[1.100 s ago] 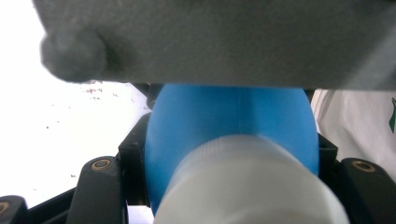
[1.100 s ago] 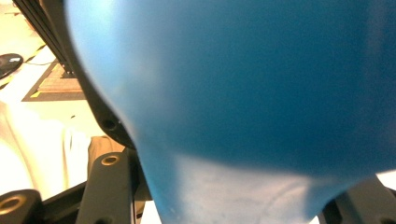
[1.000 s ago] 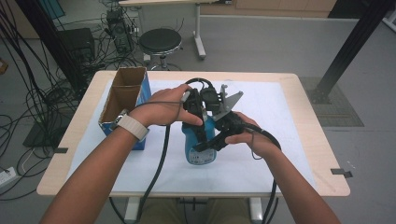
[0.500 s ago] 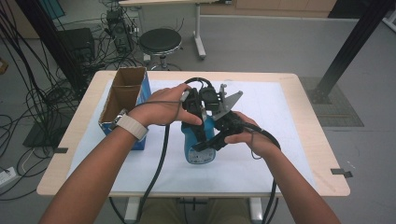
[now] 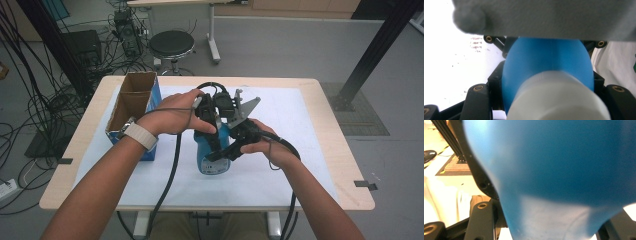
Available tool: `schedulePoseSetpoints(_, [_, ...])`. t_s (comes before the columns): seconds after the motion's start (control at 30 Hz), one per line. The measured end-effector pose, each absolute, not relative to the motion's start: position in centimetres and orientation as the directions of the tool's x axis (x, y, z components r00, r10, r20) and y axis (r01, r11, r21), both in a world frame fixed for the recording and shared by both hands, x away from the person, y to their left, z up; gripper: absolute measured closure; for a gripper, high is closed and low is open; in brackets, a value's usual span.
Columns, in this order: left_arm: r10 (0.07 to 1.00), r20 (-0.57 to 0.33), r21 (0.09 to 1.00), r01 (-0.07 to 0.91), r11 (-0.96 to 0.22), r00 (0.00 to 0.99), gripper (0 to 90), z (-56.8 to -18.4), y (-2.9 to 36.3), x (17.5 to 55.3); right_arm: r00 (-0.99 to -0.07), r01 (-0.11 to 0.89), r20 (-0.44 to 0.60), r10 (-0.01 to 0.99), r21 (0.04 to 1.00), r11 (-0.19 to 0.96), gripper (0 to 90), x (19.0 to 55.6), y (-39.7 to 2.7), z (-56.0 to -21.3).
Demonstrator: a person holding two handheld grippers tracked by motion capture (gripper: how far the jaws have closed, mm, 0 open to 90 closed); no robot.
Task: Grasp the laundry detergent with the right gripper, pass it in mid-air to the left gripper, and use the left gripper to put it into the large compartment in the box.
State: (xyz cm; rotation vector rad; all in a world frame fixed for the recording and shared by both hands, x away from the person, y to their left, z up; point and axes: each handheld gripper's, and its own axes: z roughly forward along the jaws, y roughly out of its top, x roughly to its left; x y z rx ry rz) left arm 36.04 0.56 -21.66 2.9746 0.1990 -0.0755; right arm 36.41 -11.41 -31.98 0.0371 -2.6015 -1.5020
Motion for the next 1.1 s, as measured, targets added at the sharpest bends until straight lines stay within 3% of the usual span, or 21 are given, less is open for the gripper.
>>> schedulePoseSetpoints(0.07, [0.134,-0.058,0.158,0.142,-0.977,0.989,37.9,-21.6,0.7,36.1,-0.992,0.023,0.085,-0.097,0.858,0.513,34.9,36.4,-11.6,-32.1])
schedulePoseSetpoints(0.2, [0.151,-0.053,0.163,0.158,-0.974,0.987,37.9,-21.4,1.1,36.3,-0.99,0.067,0.121,-0.069,0.847,0.528,18.4,36.7,-12.9,-32.2])
schedulePoseSetpoints(0.4, [0.171,-0.042,0.151,0.176,-0.973,0.984,37.3,-21.3,1.4,36.3,-0.99,0.121,0.14,0.012,0.81,0.573,9.9,37.2,-15.5,-31.7])
schedulePoseSetpoints(0.83, [0.314,-0.003,0.121,0.312,-0.942,0.949,37.3,-20.4,2.2,36.9,-0.99,0.137,0.055,0.131,0.609,0.782,7.5,37.6,-18.9,-31.0])
schedulePoseSetpoints(1.1, [0.439,0.019,0.104,0.435,-0.894,0.898,37.3,-19.0,3.0,37.8,-0.983,0.171,0.04,0.177,0.528,0.832,7.9,37.8,-21.0,-30.4])
